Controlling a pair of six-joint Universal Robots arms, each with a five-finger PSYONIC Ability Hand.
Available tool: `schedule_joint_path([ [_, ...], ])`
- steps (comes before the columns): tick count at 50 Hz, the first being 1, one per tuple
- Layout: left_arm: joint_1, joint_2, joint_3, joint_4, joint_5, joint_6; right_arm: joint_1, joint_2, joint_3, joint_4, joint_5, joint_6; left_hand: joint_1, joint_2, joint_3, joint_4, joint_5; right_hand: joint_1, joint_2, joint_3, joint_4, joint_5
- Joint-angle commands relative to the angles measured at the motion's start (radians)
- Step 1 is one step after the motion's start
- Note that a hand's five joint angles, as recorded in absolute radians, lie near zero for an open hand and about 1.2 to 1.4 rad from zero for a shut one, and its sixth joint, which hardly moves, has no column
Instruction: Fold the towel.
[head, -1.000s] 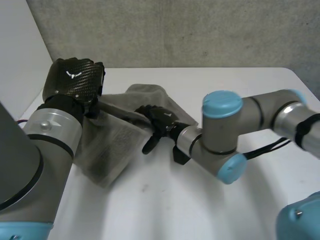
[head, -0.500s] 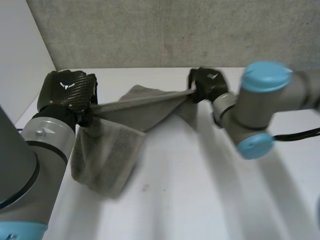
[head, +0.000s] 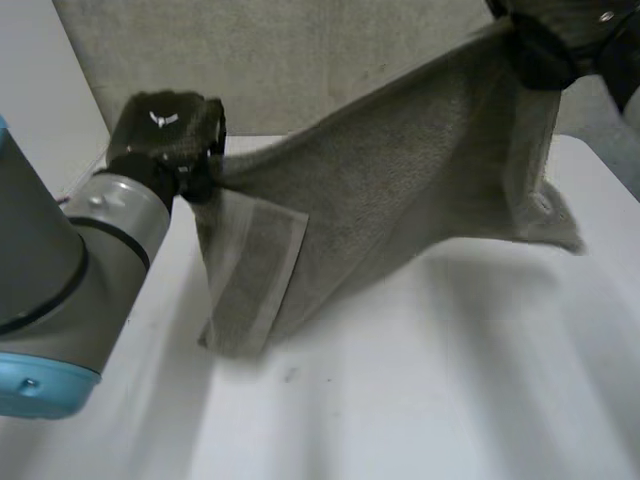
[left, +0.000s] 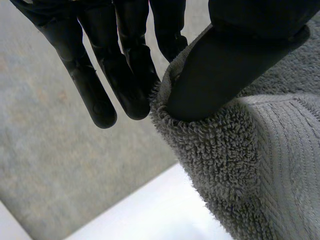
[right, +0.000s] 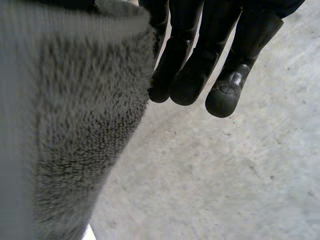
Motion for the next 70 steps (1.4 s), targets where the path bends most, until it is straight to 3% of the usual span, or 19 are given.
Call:
schedule_joint_path([
  [1,0.067,-0.037,0.118,-0.155,0.059,-0.002,0.050,0.219,-0.197,0.348,0.080,-0.229,0.195,0.179,0.181,0.179,0.205,0.065,0.056,0.058,0.057,0.053],
  [8,0.079,-0.255,0.299,-0.309,0.093,0.000,0.133,0.515,-0.395,0.487,0.154,-0.282,0.195,0.179,0.181,0.179,0.205,0.065,0.056,0.058,0.057,0.053],
  [19,0.081,-0.498,0.563,-0.328,0.103,0.018,0.140,0.803,-0.711,0.477,0.166,-0.279,0.195,0.179,0.181,0.179,0.205,0.065,0.056,0.058,0.057,0.053],
  [24,0.082,-0.561,0.788,-0.219,0.099,0.098,0.141,0.936,-1.128,0.354,0.217,-0.265,0.195,0.179,0.181,0.179,0.205,0.065,0.056,0.058,0.057,0.053],
  [27,0.087,-0.558,0.834,-0.160,0.098,0.103,0.141,0.944,-1.208,0.289,0.221,-0.262,0.195,0.179,0.181,0.179,0.205,0.065,0.056,0.058,0.057,0.053],
  [31,0.117,-0.487,0.881,0.018,0.095,0.098,0.133,0.912,-1.314,0.131,0.221,-0.257,0.195,0.179,0.181,0.179,0.205,0.065,0.056,0.058,0.057,0.053],
  [35,0.150,-0.414,0.842,0.145,0.093,0.097,0.130,0.835,-1.278,0.125,0.206,-0.227,0.195,0.179,0.181,0.179,0.205,0.065,0.056,0.058,0.057,0.053],
  [38,0.160,-0.404,0.822,0.146,0.095,0.093,0.130,0.820,-1.241,0.152,0.186,-0.223,0.195,0.179,0.181,0.179,0.205,0.065,0.056,0.058,0.057,0.053],
  [43,0.189,-0.386,0.660,0.038,0.109,0.092,0.129,0.771,-1.010,0.377,0.056,-0.251,0.195,0.179,0.181,0.179,0.205,0.065,0.056,0.058,0.057,0.053],
  [46,0.199,-0.384,0.601,0.002,0.119,0.093,0.129,0.771,-0.948,0.424,0.030,-0.274,0.195,0.179,0.181,0.179,0.205,0.065,0.056,0.058,0.057,0.053],
  [51,0.231,-0.381,0.327,-0.093,0.168,0.101,0.126,0.777,-0.651,0.508,-0.013,-0.383,0.195,0.179,0.181,0.179,0.205,0.065,0.056,0.058,0.057,0.053],
  [59,0.243,-0.395,0.066,-0.098,0.193,0.126,0.112,0.864,-0.420,0.476,-0.018,-0.412,0.195,0.179,0.181,0.179,0.205,0.065,0.056,0.058,0.057,0.053],
  [67,0.242,-0.398,-0.043,-0.015,0.195,0.178,0.100,0.875,-0.288,0.245,-0.012,-0.136,0.195,0.179,0.181,0.179,0.205,0.065,0.056,0.058,0.057,0.053],
  [69,0.242,-0.397,-0.049,0.002,0.195,0.179,0.100,0.875,-0.288,0.244,-0.012,-0.136,0.195,0.179,0.181,0.179,0.205,0.065,0.056,0.058,0.057,0.053],
  [70,0.242,-0.396,-0.049,0.002,0.195,0.179,0.081,0.863,-0.264,0.202,-0.009,-0.065,0.195,0.179,0.181,0.179,0.205,-0.134,-0.144,-0.141,-0.143,-0.146],
])
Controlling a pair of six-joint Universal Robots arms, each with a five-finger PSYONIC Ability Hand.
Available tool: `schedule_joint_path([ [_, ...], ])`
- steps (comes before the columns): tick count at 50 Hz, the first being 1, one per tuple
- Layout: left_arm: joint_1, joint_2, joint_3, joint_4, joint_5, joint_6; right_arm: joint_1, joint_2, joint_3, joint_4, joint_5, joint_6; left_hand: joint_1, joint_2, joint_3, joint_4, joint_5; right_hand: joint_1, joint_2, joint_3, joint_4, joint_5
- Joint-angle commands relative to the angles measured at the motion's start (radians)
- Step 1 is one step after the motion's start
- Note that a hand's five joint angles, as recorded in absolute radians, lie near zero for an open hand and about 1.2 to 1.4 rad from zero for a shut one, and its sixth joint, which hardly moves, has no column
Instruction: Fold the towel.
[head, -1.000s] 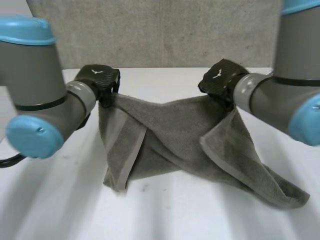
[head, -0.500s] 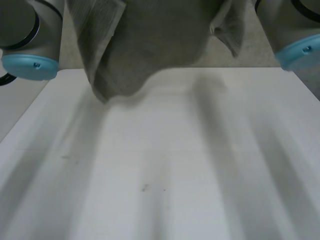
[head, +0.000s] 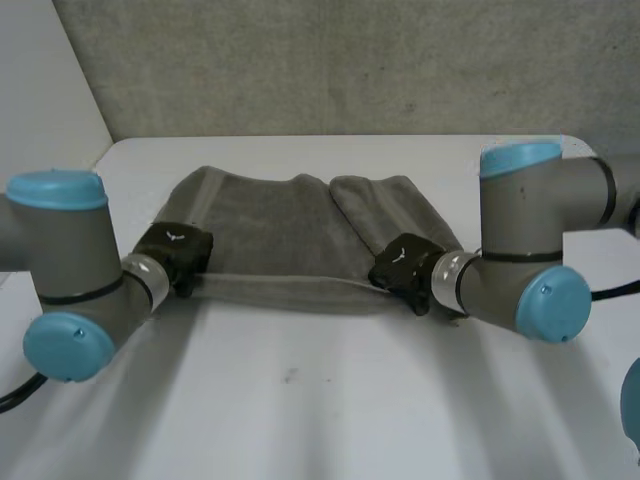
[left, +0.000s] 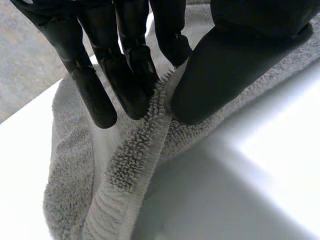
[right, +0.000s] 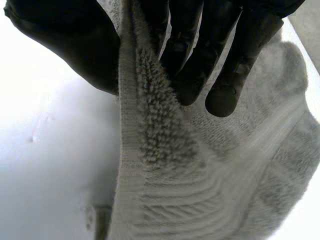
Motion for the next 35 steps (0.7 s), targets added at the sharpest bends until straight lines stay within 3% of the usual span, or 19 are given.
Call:
schedule_joint_path([
  [1,-0.001,0.004,-0.029,0.071,-0.001,0.012,-0.045,-0.039,0.096,-0.186,0.012,0.289,0.192,0.178,0.180,0.178,0.205,-0.502,-0.512,-0.510,-0.516,-0.522],
  [7,-0.001,0.013,-0.035,0.072,-0.001,0.006,-0.099,-0.081,0.193,-0.267,0.027,0.434,0.192,0.178,0.180,0.178,0.205,-0.682,-0.692,-0.689,-0.696,-0.702],
  [22,-0.001,0.021,-0.068,0.080,-0.001,0.006,-0.193,-0.233,0.435,-0.470,0.100,0.436,0.192,0.178,0.180,0.178,0.205,-0.653,-0.662,-0.660,-0.666,-0.673],
  [24,-0.001,0.021,-0.072,0.083,-0.001,0.006,-0.208,-0.236,0.449,-0.470,0.098,0.436,0.192,0.178,0.180,0.178,0.205,-0.609,-0.618,-0.616,-0.622,-0.629],
  [26,-0.001,0.022,-0.077,0.089,-0.001,0.006,-0.226,-0.242,0.461,-0.468,0.087,0.436,0.192,0.178,0.180,0.178,0.205,-0.285,-0.294,-0.292,-0.298,-0.305],
  [29,-0.001,0.022,-0.086,0.104,-0.001,0.006,-0.230,-0.244,0.463,-0.467,0.086,0.436,0.192,0.178,0.180,0.178,0.205,-0.125,-0.134,-0.132,-0.138,-0.144],
  [30,-0.001,0.022,-0.091,0.112,-0.003,0.006,-0.230,-0.247,0.463,-0.465,0.084,0.437,0.192,0.178,0.180,0.178,0.205,0.063,0.054,0.056,0.050,0.044],
  [34,-0.001,0.022,-0.101,0.123,-0.001,0.006,-0.230,-0.276,0.474,-0.467,0.064,0.437,0.192,0.178,0.180,0.178,0.205,0.065,0.056,0.058,0.052,0.045],
  [35,-0.001,0.022,-0.104,0.126,-0.001,0.006,-0.230,-0.276,0.474,-0.467,0.064,0.437,0.006,-0.007,-0.006,-0.007,0.019,0.065,0.056,0.058,0.052,0.045],
])
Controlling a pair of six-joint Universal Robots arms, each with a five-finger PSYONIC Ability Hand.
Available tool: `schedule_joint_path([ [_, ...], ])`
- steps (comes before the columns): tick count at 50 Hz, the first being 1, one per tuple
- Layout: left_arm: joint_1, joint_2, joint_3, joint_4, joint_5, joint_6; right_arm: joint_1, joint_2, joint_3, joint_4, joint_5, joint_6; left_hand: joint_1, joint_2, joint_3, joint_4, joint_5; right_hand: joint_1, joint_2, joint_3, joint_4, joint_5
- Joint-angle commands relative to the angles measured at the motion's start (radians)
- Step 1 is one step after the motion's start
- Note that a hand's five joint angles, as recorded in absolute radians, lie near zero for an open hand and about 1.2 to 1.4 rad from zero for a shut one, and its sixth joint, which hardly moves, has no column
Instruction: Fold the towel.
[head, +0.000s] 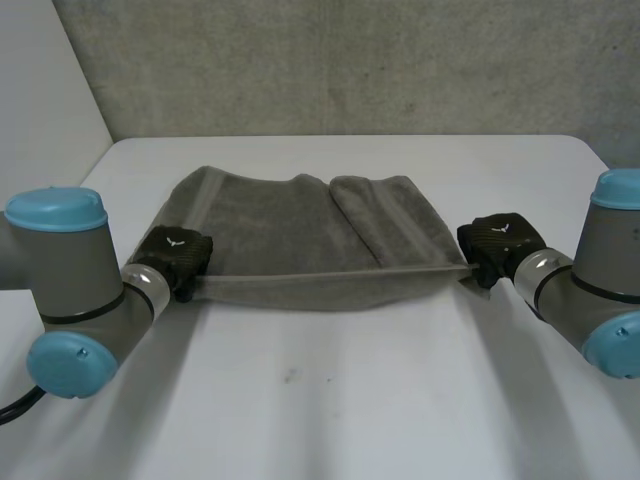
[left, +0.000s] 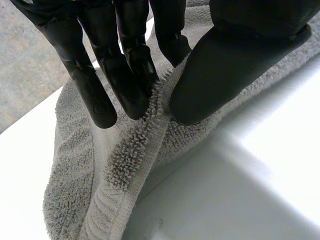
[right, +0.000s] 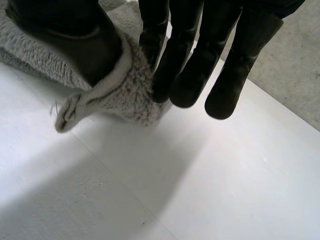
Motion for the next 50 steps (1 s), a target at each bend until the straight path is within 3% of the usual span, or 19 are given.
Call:
schedule_joint_path([
  [1,0.000,0.000,-0.021,0.025,0.001,0.000,-0.002,-0.037,0.014,0.005,-0.038,-0.004,0.004,-0.009,-0.008,-0.009,0.018,0.073,0.070,0.080,0.078,0.075],
  [2,0.000,0.000,-0.024,0.025,0.001,0.000,-0.002,-0.038,0.014,0.005,-0.038,-0.004,-0.284,-0.297,-0.296,-0.297,-0.270,0.073,0.070,0.080,0.078,0.075],
  [3,0.000,0.000,-0.024,0.025,0.001,0.000,0.000,-0.044,0.021,0.005,-0.058,-0.013,-0.287,-0.300,-0.299,-0.300,-0.273,0.073,0.070,0.080,0.078,0.075],
  [5,0.000,-0.007,-0.025,0.027,-0.006,0.003,0.003,-0.048,0.028,0.005,-0.067,-0.025,-0.641,-0.654,-0.652,-0.654,-0.627,0.073,0.070,0.080,0.078,0.075],
  [8,0.005,-0.014,-0.027,0.034,-0.009,-0.003,0.006,-0.064,0.040,0.005,-0.072,-0.059,-0.754,-0.766,-0.765,-0.766,-0.740,0.073,0.070,0.080,0.078,0.075],
  [17,0.028,-0.023,-0.060,0.094,-0.010,0.006,-0.002,-0.097,0.041,0.006,-0.074,-0.093,-0.760,-0.773,-0.771,-0.773,-0.746,0.073,0.070,0.080,0.078,0.075],
  [39,0.175,-0.030,-0.070,0.171,-0.013,0.009,-0.062,-0.168,0.028,0.008,-0.074,-0.097,-0.592,-0.605,-0.604,-0.605,-0.578,0.073,0.070,0.080,0.078,0.075],
  [45,0.210,-0.024,-0.076,0.170,-0.015,0.011,-0.078,-0.169,0.028,0.008,-0.072,-0.129,-0.387,-0.400,-0.398,-0.400,-0.373,0.073,0.070,0.080,0.078,0.075],
  [47,0.213,-0.015,-0.083,0.165,-0.015,0.011,-0.078,-0.169,0.028,0.008,-0.071,-0.140,-0.147,-0.160,-0.159,-0.160,-0.133,0.073,0.070,0.080,0.078,0.075],
  [48,0.213,-0.015,-0.084,0.165,-0.015,0.011,-0.078,-0.169,0.028,0.008,-0.071,-0.140,-0.146,-0.159,-0.158,-0.159,-0.132,0.073,0.070,0.080,0.078,0.075],
  [49,0.213,-0.008,-0.090,0.163,-0.015,0.011,-0.078,-0.169,0.029,0.009,-0.069,-0.140,0.057,0.044,0.046,0.044,0.071,0.073,0.070,0.080,0.078,0.075],
  [50,0.213,-0.007,-0.090,0.163,-0.015,0.011,-0.078,-0.169,0.029,0.009,-0.069,-0.140,0.059,0.046,0.048,0.046,0.073,0.073,0.070,0.080,0.078,0.075],
])
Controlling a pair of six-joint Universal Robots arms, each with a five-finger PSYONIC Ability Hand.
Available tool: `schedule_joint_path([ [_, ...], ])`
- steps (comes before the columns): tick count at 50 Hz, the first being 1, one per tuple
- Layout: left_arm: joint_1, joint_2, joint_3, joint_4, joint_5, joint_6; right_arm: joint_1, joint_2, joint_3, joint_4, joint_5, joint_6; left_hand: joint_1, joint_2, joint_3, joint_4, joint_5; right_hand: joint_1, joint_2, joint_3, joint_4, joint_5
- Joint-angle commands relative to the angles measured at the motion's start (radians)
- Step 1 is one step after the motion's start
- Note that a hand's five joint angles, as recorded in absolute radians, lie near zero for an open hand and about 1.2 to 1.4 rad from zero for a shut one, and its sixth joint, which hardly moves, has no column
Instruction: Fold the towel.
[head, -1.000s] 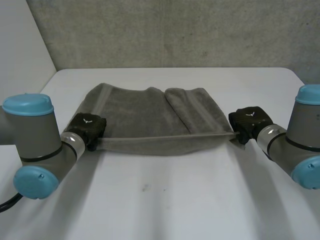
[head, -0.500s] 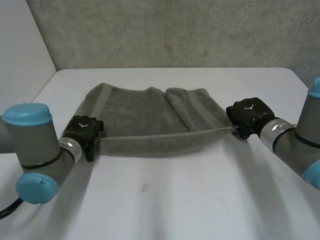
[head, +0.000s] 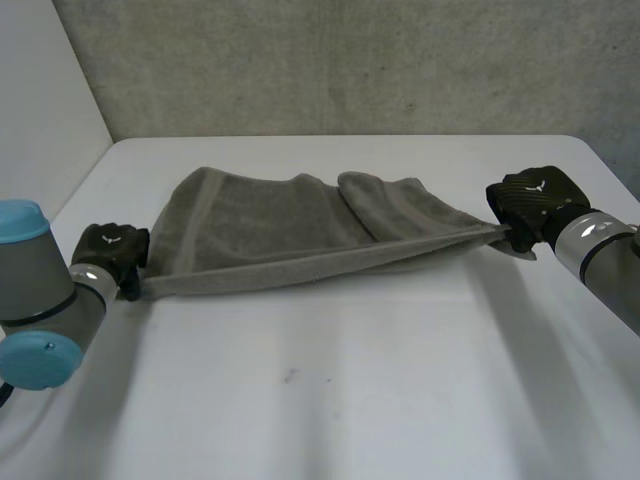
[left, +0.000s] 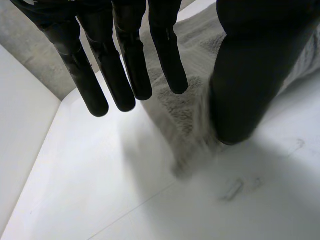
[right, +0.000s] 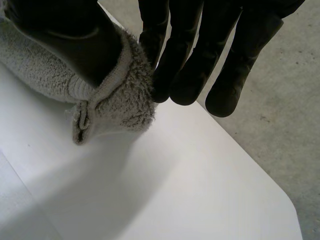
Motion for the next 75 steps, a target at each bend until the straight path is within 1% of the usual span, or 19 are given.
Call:
schedule_joint_path([
  [1,0.011,0.034,-0.025,-0.008,0.001,0.000,-0.002,0.001,0.002,0.001,0.003,-0.022,0.631,0.631,0.631,0.630,0.633,0.071,0.061,0.058,0.053,0.058],
  [9,0.008,0.155,-0.089,-0.012,0.015,0.000,0.004,-0.038,-0.001,0.037,0.000,-0.041,0.632,0.632,0.632,0.632,0.634,0.071,0.061,0.058,0.053,0.058],
  [16,-0.002,0.355,-0.117,-0.030,0.016,0.000,-0.008,-0.144,-0.061,0.169,0.000,-0.135,0.632,0.632,0.632,0.632,0.634,0.071,0.061,0.058,0.053,0.058],
  [23,0.001,0.592,-0.074,-0.151,0.031,-0.003,-0.059,-0.327,-0.173,0.328,-0.003,-0.201,0.632,0.632,0.632,0.632,0.634,0.071,0.061,0.058,0.053,0.058],
  [31,-0.007,0.732,0.012,-0.231,0.097,-0.032,-0.070,-0.395,-0.349,0.486,-0.024,-0.241,0.632,0.632,0.632,0.632,0.634,0.071,0.061,0.058,0.053,0.058],
  [37,-0.019,0.723,0.035,-0.265,0.104,-0.081,-0.068,-0.380,-0.402,0.581,-0.038,-0.250,0.632,0.632,0.632,0.632,0.634,0.071,0.061,0.058,0.053,0.058],
  [42,-0.027,0.649,0.012,-0.277,0.104,-0.089,-0.059,-0.326,-0.365,0.633,-0.036,-0.327,0.632,0.632,0.632,0.632,0.634,0.071,0.061,0.058,0.053,0.058],
  [47,-0.045,0.519,0.009,-0.274,0.105,-0.086,-0.059,-0.219,-0.317,0.640,-0.023,-0.446,0.632,0.632,0.632,0.632,0.634,0.071,0.061,0.058,0.053,0.058],
  [49,-0.045,0.472,0.021,-0.272,0.105,-0.086,-0.059,-0.219,-0.317,0.640,-0.023,-0.446,0.632,0.632,0.632,0.632,0.634,0.071,0.061,0.058,0.053,0.058],
  [53,-0.045,0.373,0.067,-0.263,0.105,-0.083,-0.056,-0.086,-0.378,0.617,-0.023,-0.450,0.632,0.632,0.632,0.632,0.634,0.071,0.061,0.058,0.053,0.058],
  [57,-0.071,0.214,0.238,-0.242,0.097,-0.087,-0.045,0.005,-0.480,0.575,-0.017,-0.431,0.632,0.632,0.632,0.632,0.634,0.071,0.061,0.058,0.053,0.058],
  [59,-0.093,0.169,0.319,-0.240,0.093,-0.089,-0.010,0.097,-0.634,0.528,0.005,-0.395,0.632,0.632,0.632,0.632,0.634,0.071,0.061,0.058,0.053,0.058],
  [60,-0.099,0.137,0.401,-0.239,0.091,-0.095,-0.010,0.097,-0.635,0.528,0.005,-0.394,0.632,0.632,0.632,0.632,0.634,0.071,0.061,0.058,0.053,0.058],
  [62,-0.102,0.115,0.484,-0.237,0.090,-0.102,0.033,0.171,-0.833,0.477,0.039,-0.338,0.632,0.632,0.632,0.632,0.634,0.071,0.061,0.058,0.053,0.058],
  [63,-0.104,0.102,0.563,-0.232,0.085,-0.121,0.033,0.171,-0.834,0.477,0.039,-0.338,0.632,0.632,0.632,0.632,0.634,0.071,0.061,0.058,0.053,0.058],
  [65,-0.102,0.096,0.645,-0.229,0.075,-0.151,0.054,0.206,-1.022,0.407,0.078,-0.241,0.632,0.632,0.632,0.632,0.634,0.071,0.061,0.058,0.053,0.058],
  [68,-0.101,0.097,0.786,-0.217,0.050,-0.234,0.056,0.208,-1.090,0.364,0.092,-0.178,0.632,0.632,0.632,0.632,0.634,0.071,0.061,0.058,0.053,0.058],
  [70,-0.099,0.103,0.845,-0.208,0.033,-0.276,0.054,0.190,-1.164,0.293,0.105,-0.062,0.632,0.632,0.632,0.632,0.634,0.071,0.061,0.058,0.053,0.058],
  [75,-0.093,0.126,0.948,-0.193,0.001,-0.369,0.053,0.119,-1.147,0.273,0.099,0.030,0.632,0.632,0.632,0.632,0.634,0.071,0.061,0.058,0.053,0.058],
])
